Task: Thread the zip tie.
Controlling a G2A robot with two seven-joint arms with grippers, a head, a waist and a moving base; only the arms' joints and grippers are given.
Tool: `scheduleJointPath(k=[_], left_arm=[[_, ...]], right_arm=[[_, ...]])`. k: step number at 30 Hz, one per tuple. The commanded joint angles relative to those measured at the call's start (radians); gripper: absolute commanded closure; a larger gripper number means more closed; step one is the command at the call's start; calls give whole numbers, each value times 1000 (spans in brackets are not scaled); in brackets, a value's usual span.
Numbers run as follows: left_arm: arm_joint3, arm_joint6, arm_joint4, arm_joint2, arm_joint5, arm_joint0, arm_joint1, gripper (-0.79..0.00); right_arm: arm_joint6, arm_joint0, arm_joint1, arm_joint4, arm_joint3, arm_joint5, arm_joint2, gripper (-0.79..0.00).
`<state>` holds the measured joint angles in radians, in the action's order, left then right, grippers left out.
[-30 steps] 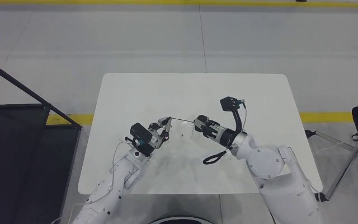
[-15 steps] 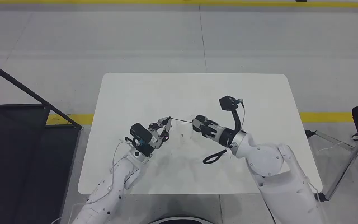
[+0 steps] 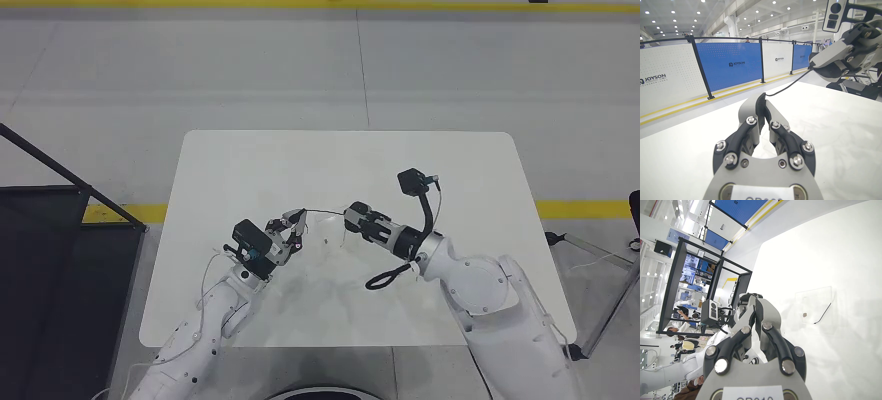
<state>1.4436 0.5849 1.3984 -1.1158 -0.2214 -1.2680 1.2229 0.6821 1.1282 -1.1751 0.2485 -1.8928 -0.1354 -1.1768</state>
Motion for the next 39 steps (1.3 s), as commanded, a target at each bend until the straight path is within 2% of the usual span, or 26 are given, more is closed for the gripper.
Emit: scheduleJointPath(k=[1, 20, 32, 39], left_arm=[[0, 0, 0, 0, 0, 0, 0, 0], [0, 0, 0, 0, 0, 0, 0, 0], [0, 0, 0, 0, 0, 0, 0, 0], [0, 0, 0, 0, 0, 0, 0, 0]], right_arm=[[-9, 1, -1, -7, 2, 2, 0, 0], [-60, 10, -7, -59, 14, 27, -1, 0], [0, -9, -7, -80, 32, 54, 7, 0], [-10, -14, -8, -92, 43, 89, 8, 0]])
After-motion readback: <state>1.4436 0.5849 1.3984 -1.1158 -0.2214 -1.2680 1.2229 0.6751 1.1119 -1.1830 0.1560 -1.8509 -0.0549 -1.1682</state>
